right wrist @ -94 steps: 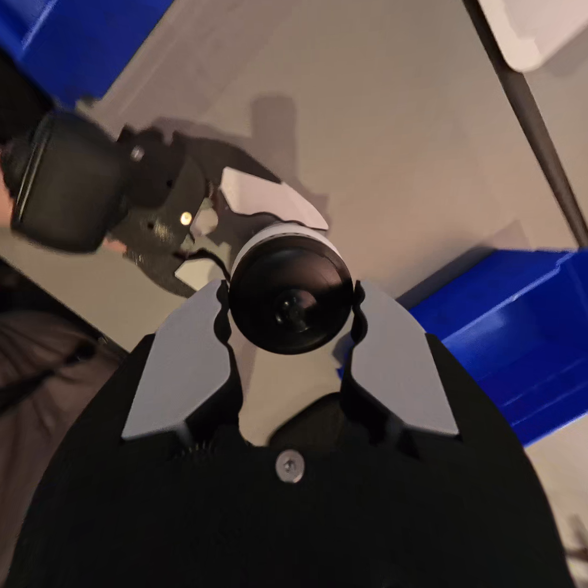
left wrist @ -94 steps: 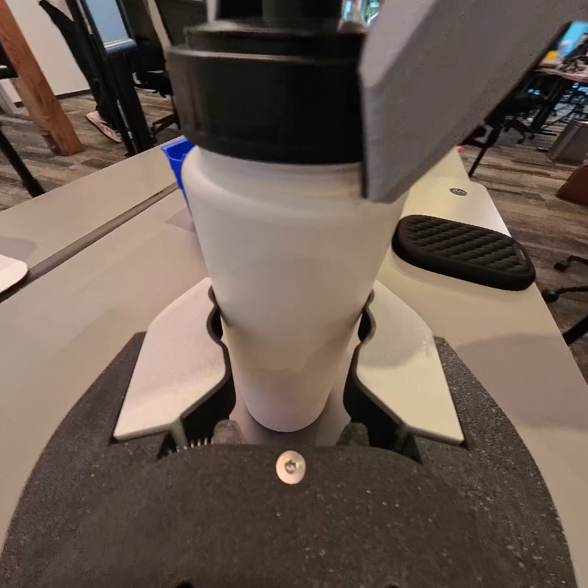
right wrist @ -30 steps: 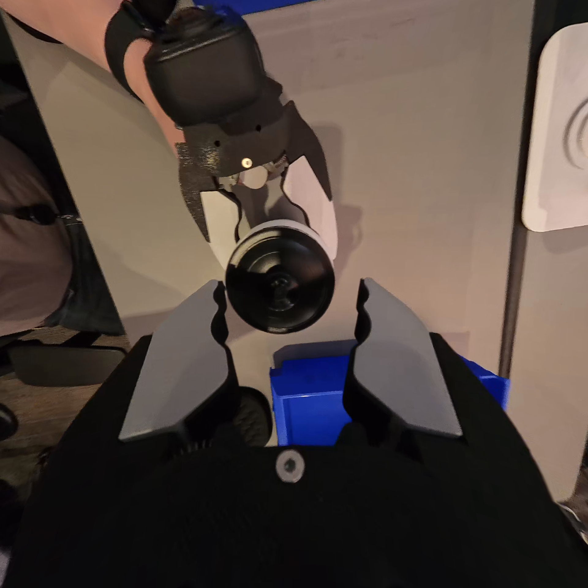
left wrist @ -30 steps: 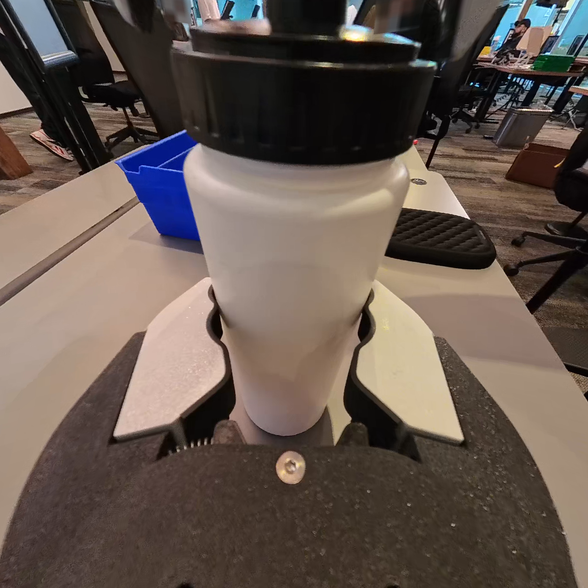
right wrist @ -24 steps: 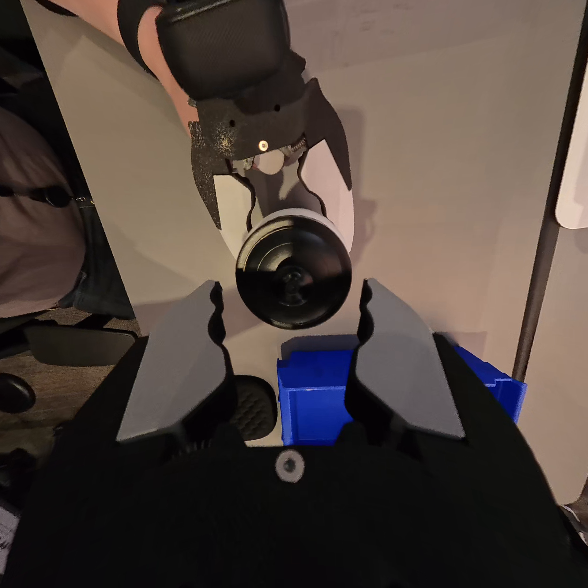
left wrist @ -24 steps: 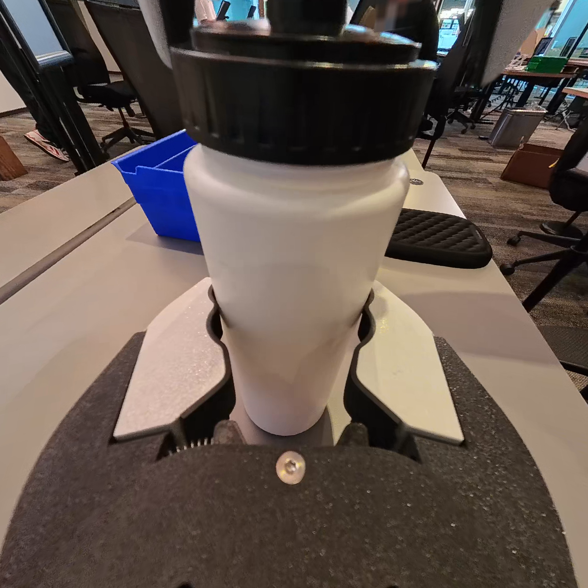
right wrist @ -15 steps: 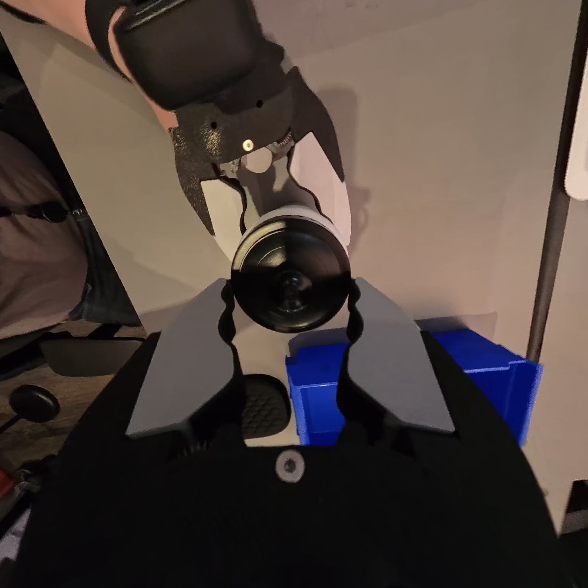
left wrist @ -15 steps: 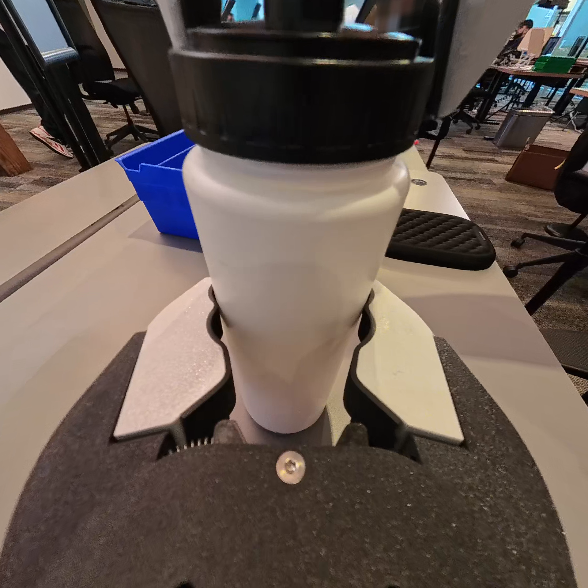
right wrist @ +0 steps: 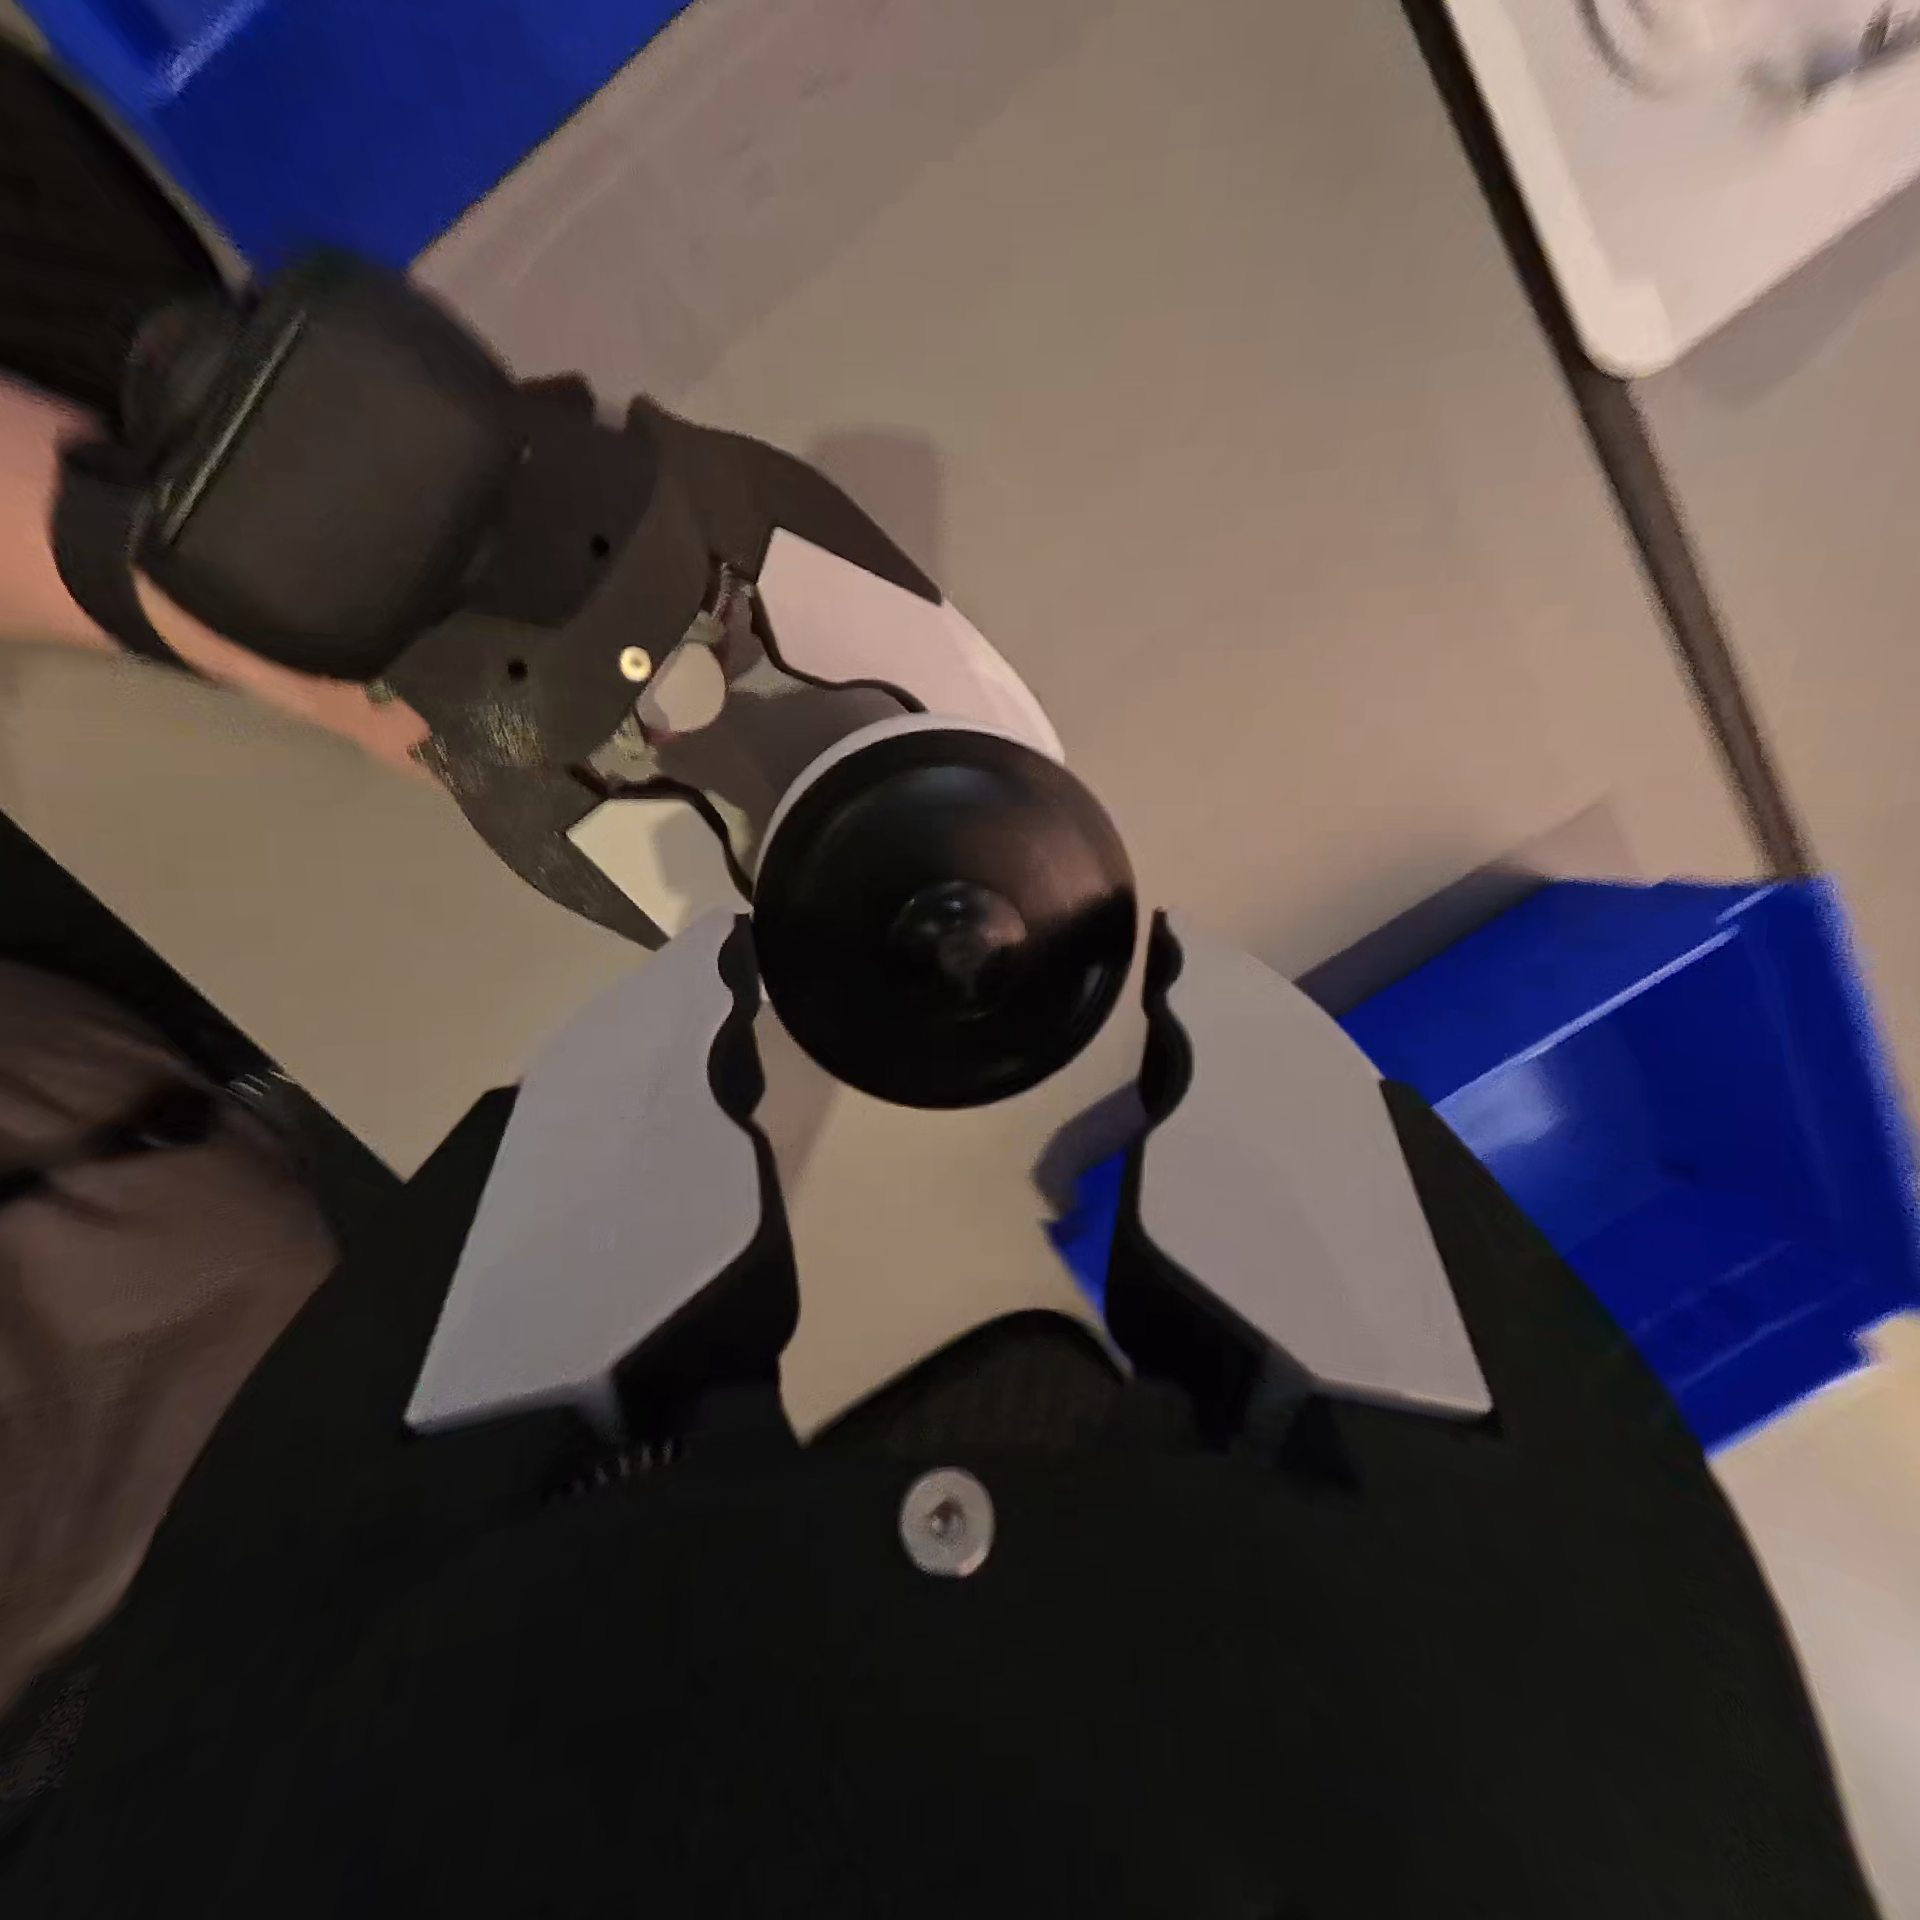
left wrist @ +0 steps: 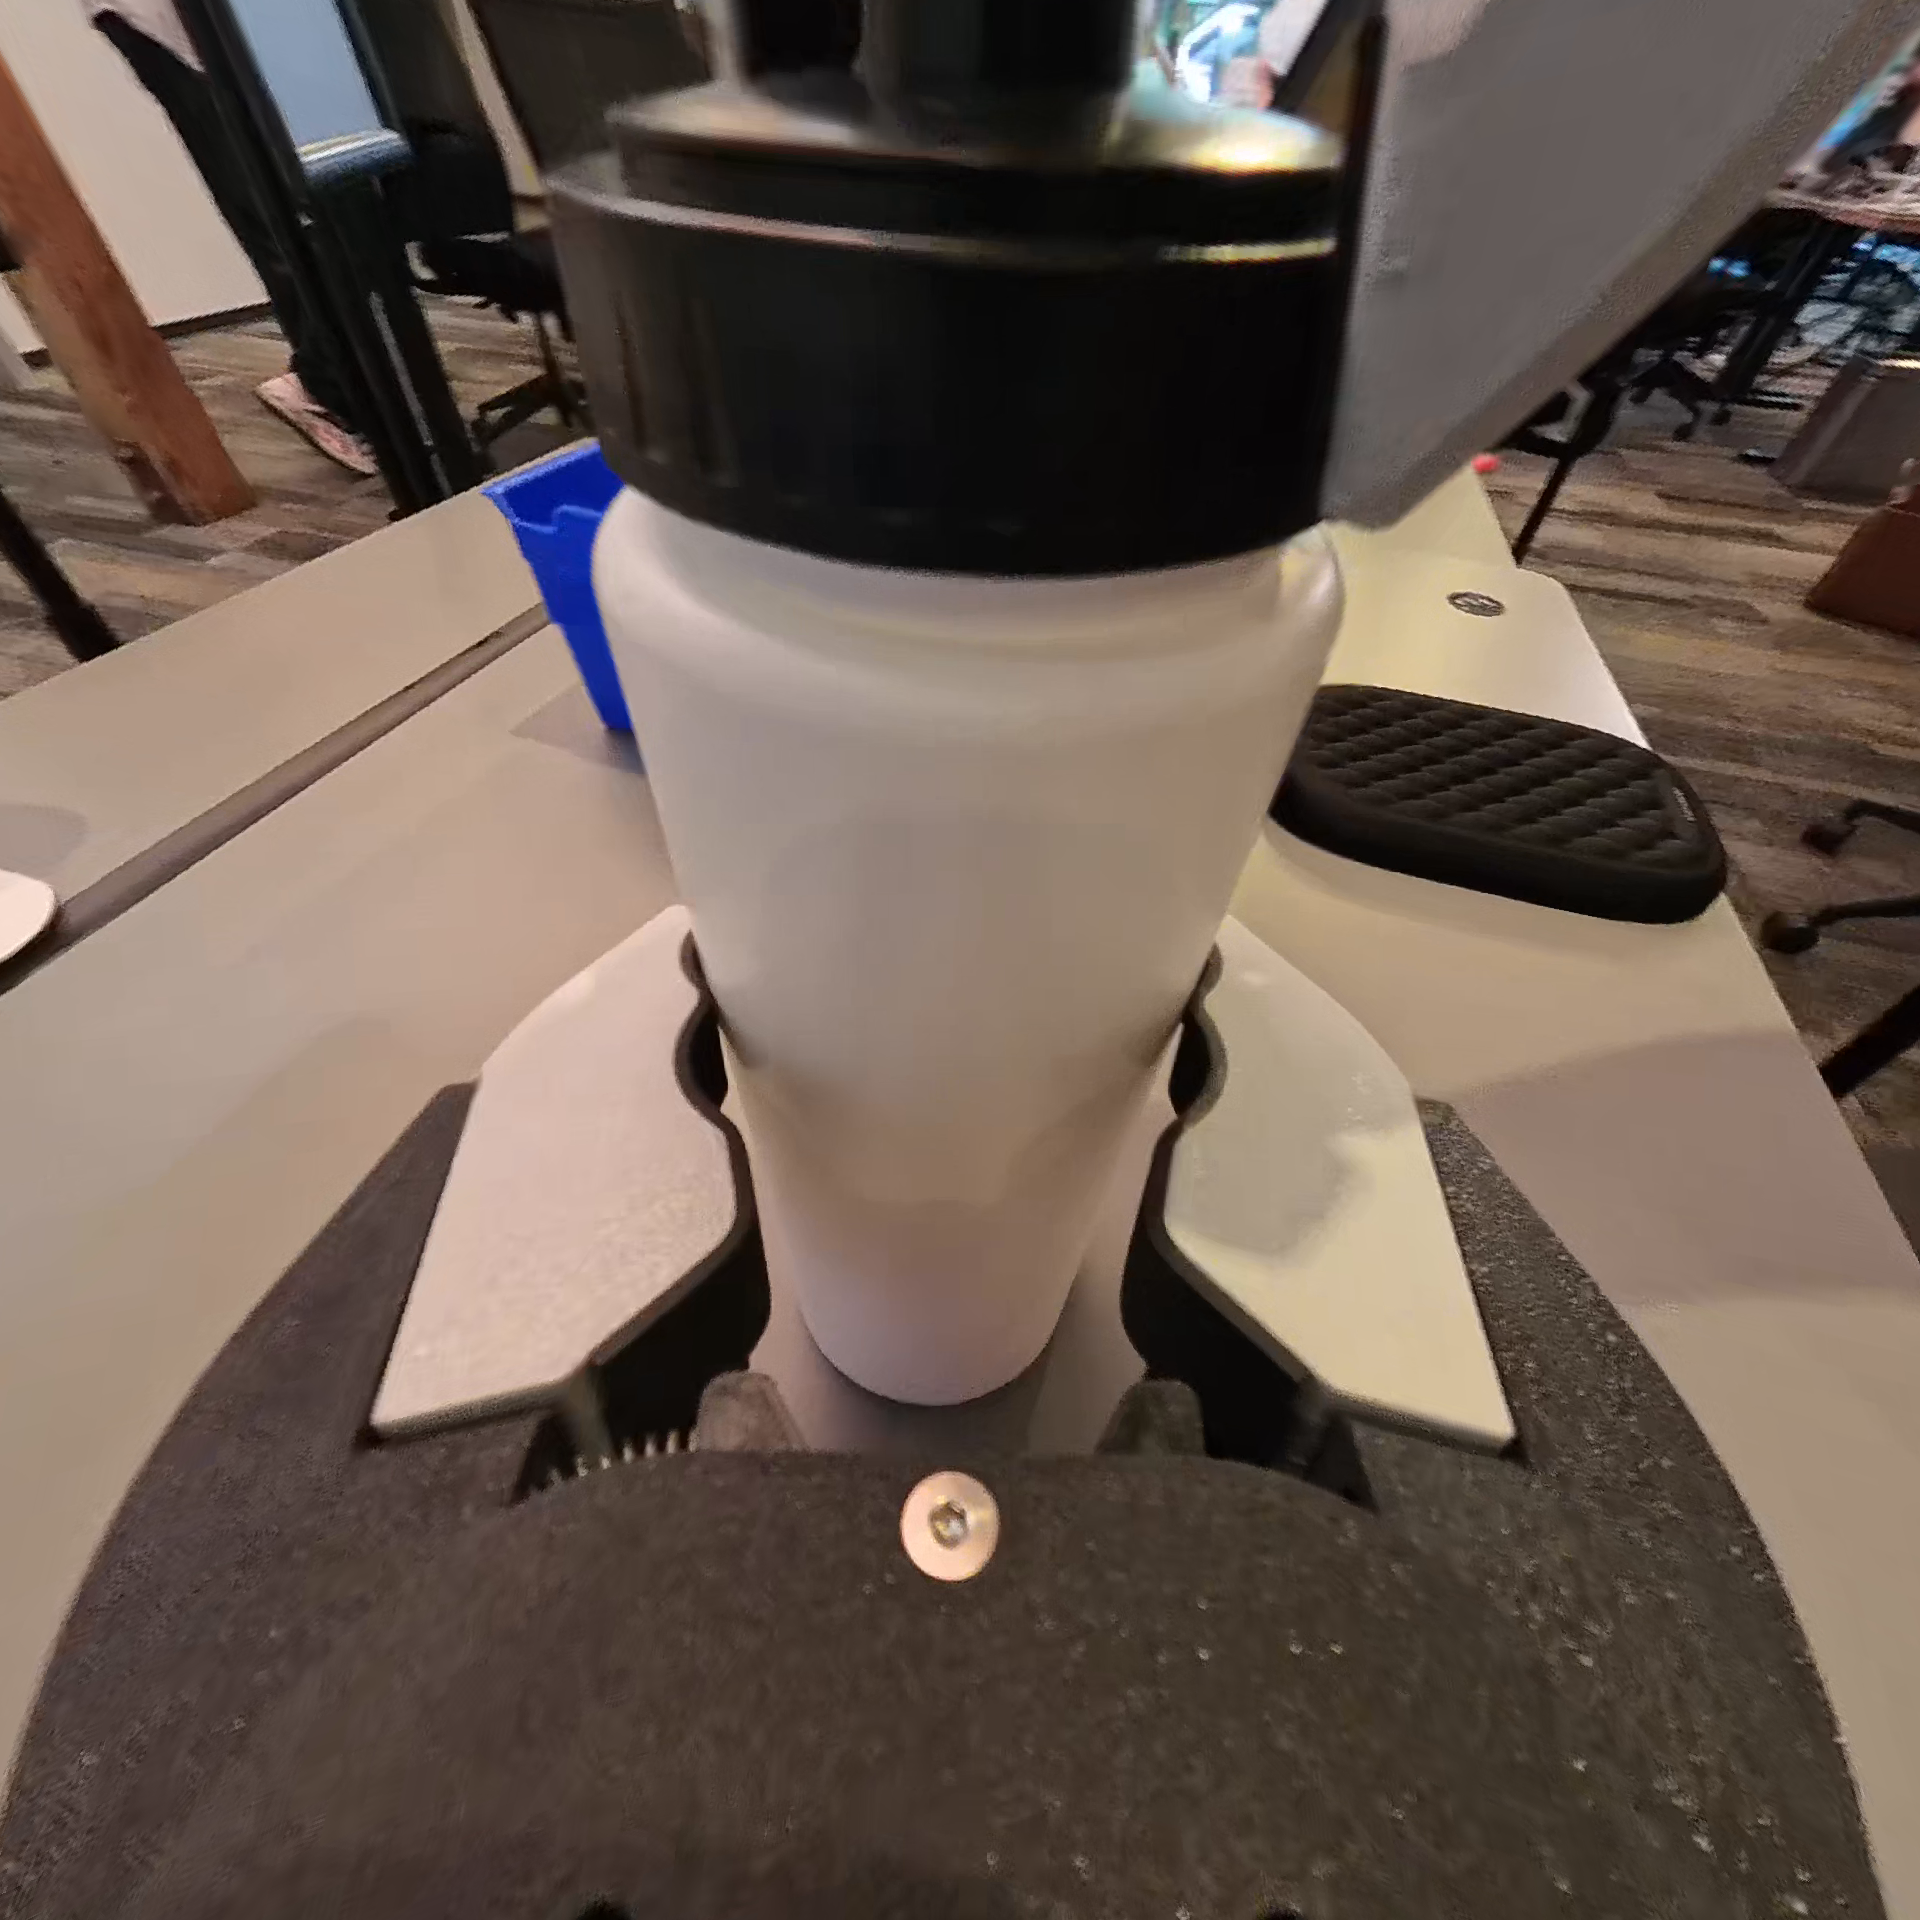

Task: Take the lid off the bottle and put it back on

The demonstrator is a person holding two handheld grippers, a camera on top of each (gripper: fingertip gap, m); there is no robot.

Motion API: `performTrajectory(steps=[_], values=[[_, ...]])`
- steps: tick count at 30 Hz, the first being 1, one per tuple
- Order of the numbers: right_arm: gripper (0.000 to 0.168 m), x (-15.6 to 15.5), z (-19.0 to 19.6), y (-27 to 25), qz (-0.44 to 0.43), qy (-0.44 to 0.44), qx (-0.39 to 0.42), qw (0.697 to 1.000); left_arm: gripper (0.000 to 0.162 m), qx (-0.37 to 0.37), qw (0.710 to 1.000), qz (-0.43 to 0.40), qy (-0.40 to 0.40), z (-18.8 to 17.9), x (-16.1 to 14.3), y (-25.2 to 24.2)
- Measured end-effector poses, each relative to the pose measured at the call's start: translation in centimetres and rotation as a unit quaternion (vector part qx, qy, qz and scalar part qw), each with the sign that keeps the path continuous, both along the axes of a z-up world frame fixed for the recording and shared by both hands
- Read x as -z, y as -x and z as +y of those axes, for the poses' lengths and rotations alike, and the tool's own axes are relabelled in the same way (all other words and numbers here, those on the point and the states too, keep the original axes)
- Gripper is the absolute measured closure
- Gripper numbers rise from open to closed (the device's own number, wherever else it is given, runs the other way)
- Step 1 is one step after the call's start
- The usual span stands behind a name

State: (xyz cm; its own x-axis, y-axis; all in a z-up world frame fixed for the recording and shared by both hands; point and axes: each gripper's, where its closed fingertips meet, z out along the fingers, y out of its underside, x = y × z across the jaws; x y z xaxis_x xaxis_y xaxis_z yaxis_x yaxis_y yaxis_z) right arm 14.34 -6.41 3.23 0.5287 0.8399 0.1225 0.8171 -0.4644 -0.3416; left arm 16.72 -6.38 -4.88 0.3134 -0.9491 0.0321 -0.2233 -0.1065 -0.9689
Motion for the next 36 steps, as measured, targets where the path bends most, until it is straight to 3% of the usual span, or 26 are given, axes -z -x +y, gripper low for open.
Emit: performTrajectory(steps=[4, 7, 11, 17, 20, 24, 27, 31, 34, 36], values=[[0.090, 0.0, -1.0, 0.4, -0.016, -0.014, -0.148, 0.989, 0.077, 0.042, 0.999, -0.002, -0.001, -0.8, 0.0, -0.4], [0.092, 0.4, -1.0, 0.1, -0.016, 0.008, -0.166, 0.986, 0.077, 0.065, 0.998, -0.005, -0.002, -1.4, 0.0, -0.6], [0.094, 0.5, -0.9, 0.1, 0.000, 0.041, -0.109, 0.993, 0.077, 0.058, 0.998, -0.007, 0.001, -1.2, 0.0, -0.6], [0.094, 0.5, 0.5, 0.2, 0.031, 0.018, 0.141, 0.989, 0.077, -0.011, 1.000, 0.004, 0.009, -0.1, 0.0, -0.2], [0.094, 0.5, 0.5, 0.4, 0.020, 0.000, 0.140, 0.990, 0.077, -0.021, 1.000, 0.008, 0.004, 0.1, 0.1, 0.0], [0.093, -0.5, 0.8, 0.6, 0.024, -0.046, 0.075, 0.996, 0.077, -0.006, 1.000, 0.005, 0.002, 0.0, 0.0, 0.0], [0.093, -3.8, 1.3, 1.1, 0.094, -0.156, -0.006, 0.983, 0.077, 0.007, 1.000, 0.002, 0.003, -0.1, 0.0, 0.1], [0.094, -7.4, -0.3, 0.6, 0.284, -0.233, -0.067, 0.928, 0.077, 0.033, 0.999, -0.011, 0.040, -0.5, -0.4, 0.1], [0.087, -6.9, -0.4, -1.1, 0.372, -0.209, -0.059, 0.903, 0.077, 0.069, 0.994, -0.028, 0.086, -1.1, -1.4, 0.2], [0.084, -6.4, -0.9, -1.3, 0.442, -0.145, -0.058, 0.883, 0.077, 0.097, 0.988, -0.033, 0.120, -1.8, -2.2, 0.5]])
